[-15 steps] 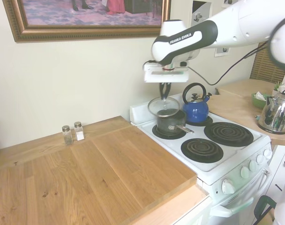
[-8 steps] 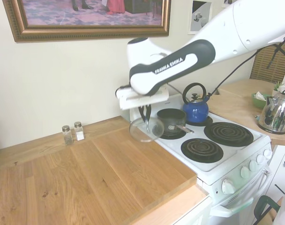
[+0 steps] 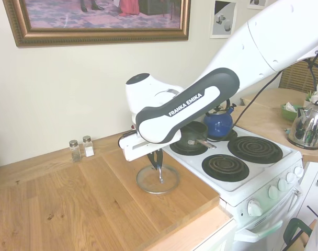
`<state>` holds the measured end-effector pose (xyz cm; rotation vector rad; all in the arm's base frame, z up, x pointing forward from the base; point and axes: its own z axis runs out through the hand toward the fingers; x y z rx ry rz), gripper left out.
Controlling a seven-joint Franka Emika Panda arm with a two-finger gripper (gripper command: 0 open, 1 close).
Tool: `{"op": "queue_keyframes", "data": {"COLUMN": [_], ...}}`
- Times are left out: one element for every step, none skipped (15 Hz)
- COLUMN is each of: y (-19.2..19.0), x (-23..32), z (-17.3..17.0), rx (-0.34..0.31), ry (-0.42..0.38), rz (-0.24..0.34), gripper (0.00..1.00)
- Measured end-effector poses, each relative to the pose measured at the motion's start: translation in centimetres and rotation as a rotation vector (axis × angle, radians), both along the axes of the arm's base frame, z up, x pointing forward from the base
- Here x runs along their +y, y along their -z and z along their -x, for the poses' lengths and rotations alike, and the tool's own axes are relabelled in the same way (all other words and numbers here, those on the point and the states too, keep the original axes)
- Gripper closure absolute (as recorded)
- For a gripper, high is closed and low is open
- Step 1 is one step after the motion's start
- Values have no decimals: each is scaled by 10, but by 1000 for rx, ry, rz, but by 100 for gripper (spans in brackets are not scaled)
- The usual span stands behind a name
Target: Uncover the lid of the pot
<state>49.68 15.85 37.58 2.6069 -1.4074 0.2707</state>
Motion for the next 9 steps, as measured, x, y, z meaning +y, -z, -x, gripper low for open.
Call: {"op": "queue_keyframes", "data": {"y": [0,-1,-2,-2,-2,-2,-1,0,2], "x": [0,-1,-3,-7,-10,-11,-12,-14,-16], "z": [-4,-8,-13,-17,-20,-20,-21,-21,-22], "rx": [7,23,39,49,54,57,58,61,64], "ry": [-9,-25,-39,-47,-49,-50,-49,-46,-43], "rz": [-13,-39,-66,-83,-93,-97,-97,-97,-97], "gripper": [0,0,0,0,0,0,0,0,0]}}
